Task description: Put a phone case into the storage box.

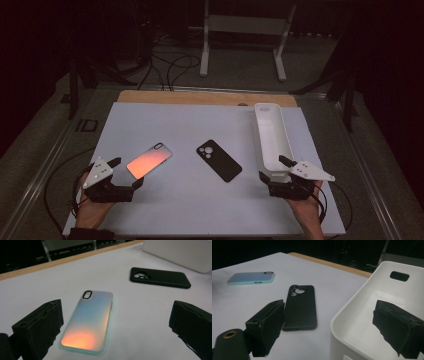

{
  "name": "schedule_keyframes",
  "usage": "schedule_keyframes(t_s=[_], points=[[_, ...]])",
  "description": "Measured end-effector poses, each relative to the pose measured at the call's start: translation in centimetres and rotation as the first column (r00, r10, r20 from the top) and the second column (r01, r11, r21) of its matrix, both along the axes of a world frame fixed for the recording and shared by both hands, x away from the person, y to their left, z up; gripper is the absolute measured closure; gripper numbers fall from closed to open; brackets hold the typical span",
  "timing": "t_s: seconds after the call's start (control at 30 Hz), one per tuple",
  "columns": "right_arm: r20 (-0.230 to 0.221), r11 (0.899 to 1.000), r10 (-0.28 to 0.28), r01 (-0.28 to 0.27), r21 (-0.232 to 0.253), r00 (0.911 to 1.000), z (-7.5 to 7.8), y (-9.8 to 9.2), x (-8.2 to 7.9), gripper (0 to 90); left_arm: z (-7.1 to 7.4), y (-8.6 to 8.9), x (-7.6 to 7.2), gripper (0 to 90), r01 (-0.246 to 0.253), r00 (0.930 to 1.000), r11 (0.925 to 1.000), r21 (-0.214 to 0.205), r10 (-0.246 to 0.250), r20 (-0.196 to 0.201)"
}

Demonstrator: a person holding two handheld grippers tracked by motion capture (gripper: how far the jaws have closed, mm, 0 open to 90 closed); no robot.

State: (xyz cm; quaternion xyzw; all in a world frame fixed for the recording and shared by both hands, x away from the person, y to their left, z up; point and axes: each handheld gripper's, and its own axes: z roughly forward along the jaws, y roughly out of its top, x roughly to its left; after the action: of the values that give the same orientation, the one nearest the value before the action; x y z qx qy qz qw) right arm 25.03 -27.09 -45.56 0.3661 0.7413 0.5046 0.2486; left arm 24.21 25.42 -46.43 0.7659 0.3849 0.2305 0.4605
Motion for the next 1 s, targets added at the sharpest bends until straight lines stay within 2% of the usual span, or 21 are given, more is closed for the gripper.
schedule_keyframes(t_s=[0.07, 0.1, 0.13, 0.47, 0.73, 1.0], points=[[-0.001, 1.000, -0.002, 0.002, -0.001, 1.0000, 0.0, 0.0, 0.0, 10.6, 0.0, 0.0, 0.0, 0.0, 0.000, 1.0000, 1.0000, 0.000, 0.000, 0.000], [0.000, 1.000, 0.002, -0.002, -0.004, 1.0000, 0.0, 0.1, 0.1, 10.6, 0.0, -0.2, 0.6, 0.0, 0.007, 0.9998, 0.9996, 0.027, -0.006, -0.020], [0.001, 1.000, 0.004, -0.004, -0.007, 1.0000, 0.0, 0.1, 0.1, 10.6, 0.1, -0.3, 0.8, 0.0, 0.008, 0.9996, 0.9993, 0.035, -0.007, -0.027], [0.003, 1.000, 0.015, -0.015, -0.015, 0.9999, 0.2, 0.1, 0.2, 10.7, 0.3, -0.3, 3.7, 0.0, 0.022, 0.9958, 0.9955, 0.092, -0.014, -0.091], [0.002, 1.000, 0.016, -0.016, -0.023, 0.9999, 0.2, 0.1, 0.3, 10.6, -0.5, -0.5, 5.9, 0.0, 0.030, 0.9901, 0.9894, 0.142, -0.010, -0.140], [-0.002, 1.000, 0.010, -0.010, -0.026, 0.9999, 0.2, 0.0, 0.4, 10.7, -1.1, -0.7, 7.1, 0.0, 0.047, 0.9856, 0.9867, 0.156, -0.021, -0.168]])
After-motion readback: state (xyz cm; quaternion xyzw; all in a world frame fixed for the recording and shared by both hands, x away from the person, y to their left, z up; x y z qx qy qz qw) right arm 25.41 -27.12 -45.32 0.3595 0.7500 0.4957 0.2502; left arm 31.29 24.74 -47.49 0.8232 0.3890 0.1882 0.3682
